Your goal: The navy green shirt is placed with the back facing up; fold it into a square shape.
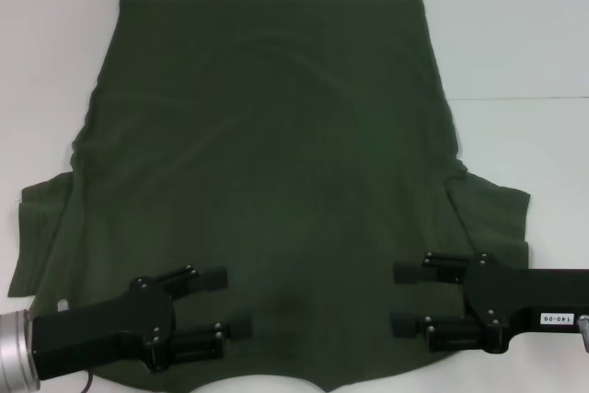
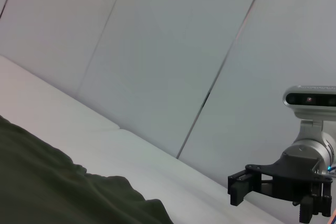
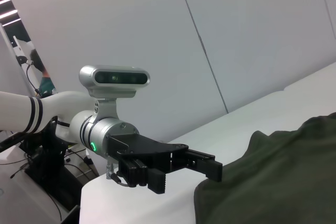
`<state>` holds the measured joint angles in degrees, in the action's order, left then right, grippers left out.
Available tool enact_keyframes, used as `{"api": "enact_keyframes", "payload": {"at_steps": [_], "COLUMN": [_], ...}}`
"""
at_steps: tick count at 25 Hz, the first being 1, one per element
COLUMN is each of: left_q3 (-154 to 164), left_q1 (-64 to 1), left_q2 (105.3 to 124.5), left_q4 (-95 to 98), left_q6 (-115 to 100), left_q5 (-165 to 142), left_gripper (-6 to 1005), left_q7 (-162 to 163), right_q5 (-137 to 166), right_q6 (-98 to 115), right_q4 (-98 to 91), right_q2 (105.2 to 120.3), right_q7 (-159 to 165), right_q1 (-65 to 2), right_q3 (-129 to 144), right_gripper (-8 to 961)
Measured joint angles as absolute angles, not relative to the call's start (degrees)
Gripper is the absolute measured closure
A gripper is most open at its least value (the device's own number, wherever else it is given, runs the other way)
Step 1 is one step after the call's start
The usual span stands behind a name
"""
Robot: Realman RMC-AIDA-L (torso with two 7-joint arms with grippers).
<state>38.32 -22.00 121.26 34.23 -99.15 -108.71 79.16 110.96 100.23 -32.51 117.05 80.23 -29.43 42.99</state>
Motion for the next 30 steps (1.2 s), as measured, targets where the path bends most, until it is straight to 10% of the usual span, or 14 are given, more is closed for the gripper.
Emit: {"api": "enact_keyframes", "payload": {"at_steps": [30], "left_q3": [16.2], "left_q1": [-22.3], "left_q2": [118.96], "left_q4": [34.1], "left_q6": [-77.5], "left_q5": [-107.9], "left_gripper": [112], "left_q7": [95.5], "right_q5": [110.3], "right_q6": [99.7], "right_q4": [-32.0], "right_q2": [117.39], "right_q7": [82.4], "right_q1": [-30.2], "right_q3": [40.3], "right_gripper": [133]}}
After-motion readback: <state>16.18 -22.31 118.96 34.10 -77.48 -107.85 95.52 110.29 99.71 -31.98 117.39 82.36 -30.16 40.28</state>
